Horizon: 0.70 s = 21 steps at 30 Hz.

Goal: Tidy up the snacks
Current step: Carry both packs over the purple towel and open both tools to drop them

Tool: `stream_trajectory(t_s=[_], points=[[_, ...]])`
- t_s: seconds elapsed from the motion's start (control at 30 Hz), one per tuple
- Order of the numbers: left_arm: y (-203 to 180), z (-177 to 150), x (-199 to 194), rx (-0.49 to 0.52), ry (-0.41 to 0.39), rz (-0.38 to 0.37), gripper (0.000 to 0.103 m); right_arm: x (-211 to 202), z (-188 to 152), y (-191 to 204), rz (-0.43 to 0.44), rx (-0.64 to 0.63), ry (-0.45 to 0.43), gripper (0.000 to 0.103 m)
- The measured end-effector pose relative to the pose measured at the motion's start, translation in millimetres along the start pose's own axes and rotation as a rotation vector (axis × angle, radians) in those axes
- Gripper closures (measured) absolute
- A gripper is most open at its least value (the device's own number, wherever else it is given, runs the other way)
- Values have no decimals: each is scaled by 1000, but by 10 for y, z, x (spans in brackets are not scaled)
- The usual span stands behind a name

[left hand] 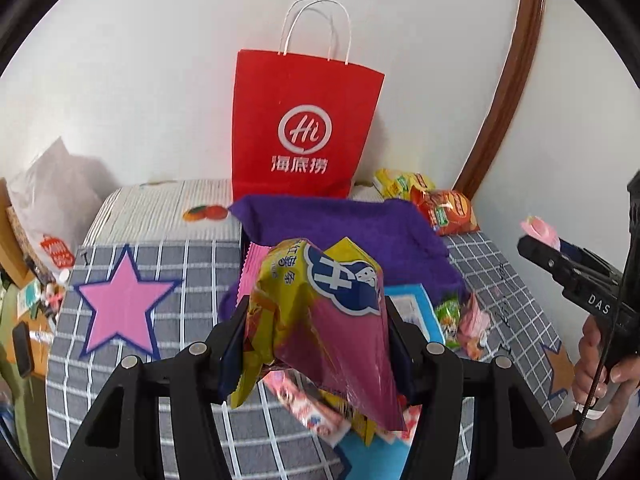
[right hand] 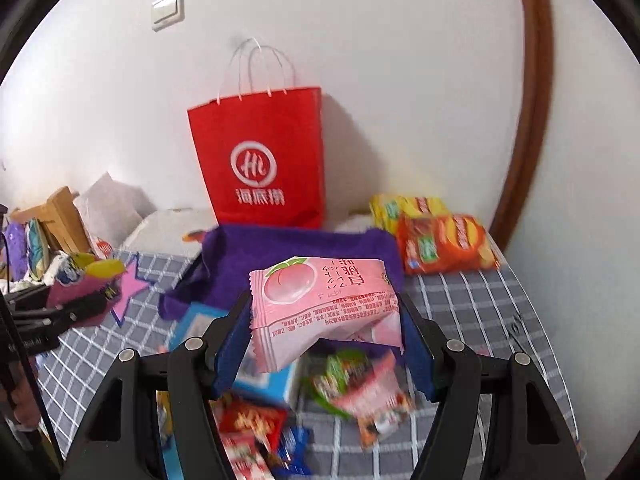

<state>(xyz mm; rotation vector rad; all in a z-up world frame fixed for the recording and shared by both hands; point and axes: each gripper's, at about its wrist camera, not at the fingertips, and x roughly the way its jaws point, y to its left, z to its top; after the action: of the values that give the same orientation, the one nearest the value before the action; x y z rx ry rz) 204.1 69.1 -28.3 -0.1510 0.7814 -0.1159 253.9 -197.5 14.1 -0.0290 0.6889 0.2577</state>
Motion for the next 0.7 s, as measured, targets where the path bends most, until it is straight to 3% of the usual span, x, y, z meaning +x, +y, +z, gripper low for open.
stream_trajectory(t_s=[0.5, 0.7], points=[[86, 809, 470, -2, -39, 24, 46, 741, 963, 256, 53, -60, -51, 35], [94, 998, 875, -33, -13, -21, 46, 1186, 947, 143, 82, -43, -20, 35]])
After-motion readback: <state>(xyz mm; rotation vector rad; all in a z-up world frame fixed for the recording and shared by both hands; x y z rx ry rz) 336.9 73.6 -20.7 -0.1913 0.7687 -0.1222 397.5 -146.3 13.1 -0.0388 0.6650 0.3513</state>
